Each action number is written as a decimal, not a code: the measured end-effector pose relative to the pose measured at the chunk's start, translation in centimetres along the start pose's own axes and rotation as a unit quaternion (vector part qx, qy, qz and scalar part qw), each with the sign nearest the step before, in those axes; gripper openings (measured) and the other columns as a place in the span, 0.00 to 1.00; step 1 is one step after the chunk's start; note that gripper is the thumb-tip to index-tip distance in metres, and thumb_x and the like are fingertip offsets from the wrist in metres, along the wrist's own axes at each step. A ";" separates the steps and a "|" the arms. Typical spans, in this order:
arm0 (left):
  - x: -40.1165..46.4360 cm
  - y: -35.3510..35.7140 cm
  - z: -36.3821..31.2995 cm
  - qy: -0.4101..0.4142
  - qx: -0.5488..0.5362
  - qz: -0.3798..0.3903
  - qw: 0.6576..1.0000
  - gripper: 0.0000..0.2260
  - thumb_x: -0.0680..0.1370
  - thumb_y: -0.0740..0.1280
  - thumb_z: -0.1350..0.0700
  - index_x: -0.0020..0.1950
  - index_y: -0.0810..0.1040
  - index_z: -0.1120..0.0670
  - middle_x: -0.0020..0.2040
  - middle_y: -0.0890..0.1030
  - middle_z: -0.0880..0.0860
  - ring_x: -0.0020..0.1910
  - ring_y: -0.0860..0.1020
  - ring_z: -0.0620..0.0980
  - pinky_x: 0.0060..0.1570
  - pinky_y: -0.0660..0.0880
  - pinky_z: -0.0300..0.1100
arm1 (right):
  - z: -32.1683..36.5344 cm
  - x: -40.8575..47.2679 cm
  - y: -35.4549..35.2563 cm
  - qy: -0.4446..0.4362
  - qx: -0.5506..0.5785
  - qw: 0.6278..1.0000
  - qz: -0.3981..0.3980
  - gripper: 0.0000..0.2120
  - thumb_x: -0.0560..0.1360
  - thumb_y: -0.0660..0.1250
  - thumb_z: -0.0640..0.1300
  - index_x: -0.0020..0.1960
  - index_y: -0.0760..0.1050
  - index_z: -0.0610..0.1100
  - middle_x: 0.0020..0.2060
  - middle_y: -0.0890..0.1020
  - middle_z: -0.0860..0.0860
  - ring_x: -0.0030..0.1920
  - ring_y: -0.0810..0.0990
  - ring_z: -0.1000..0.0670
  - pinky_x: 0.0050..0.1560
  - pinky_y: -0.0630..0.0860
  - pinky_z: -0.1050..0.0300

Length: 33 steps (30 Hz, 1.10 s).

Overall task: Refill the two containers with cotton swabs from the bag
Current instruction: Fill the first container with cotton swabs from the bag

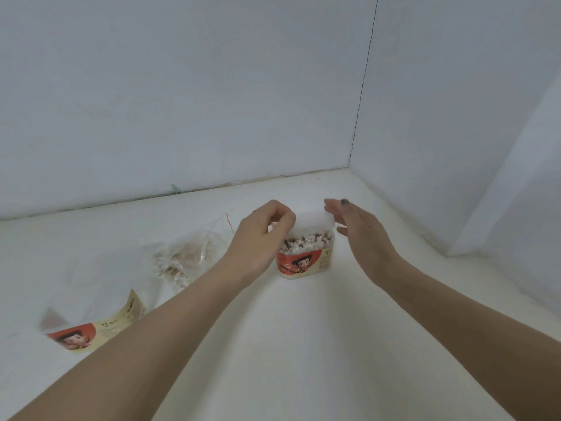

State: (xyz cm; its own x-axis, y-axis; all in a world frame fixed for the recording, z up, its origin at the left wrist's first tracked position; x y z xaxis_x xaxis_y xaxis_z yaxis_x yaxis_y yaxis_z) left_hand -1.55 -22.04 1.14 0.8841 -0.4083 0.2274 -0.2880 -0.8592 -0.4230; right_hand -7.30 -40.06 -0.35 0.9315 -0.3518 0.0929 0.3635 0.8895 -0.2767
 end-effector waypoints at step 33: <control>-0.7 1.7 3.6 0.116 0.278 -0.017 0.953 0.29 0.76 0.72 0.51 0.75 0.66 0.44 0.76 0.63 0.49 0.72 0.66 0.51 0.66 0.72 0.48 | -1.7 -2.7 1.7 -0.008 -0.065 0.998 -0.017 0.20 0.85 0.52 0.48 0.75 0.68 0.55 0.62 0.76 0.62 0.58 0.75 0.64 0.52 0.68 0.73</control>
State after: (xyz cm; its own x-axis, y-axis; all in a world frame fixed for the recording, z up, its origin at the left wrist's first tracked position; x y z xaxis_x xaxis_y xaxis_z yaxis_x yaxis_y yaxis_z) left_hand -1.36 -22.12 -2.91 0.7657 -0.4952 0.4106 0.0369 -0.6034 -0.7966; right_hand -9.20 -38.09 -2.70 0.9188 -0.3762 0.1196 0.3917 0.8311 -0.3949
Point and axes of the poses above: each hand's wrist, its own x-axis towards the middle knuckle, its own y-axis out of the palm, z = x × y, the point moved 5 cm from there along x, towards the middle knuckle
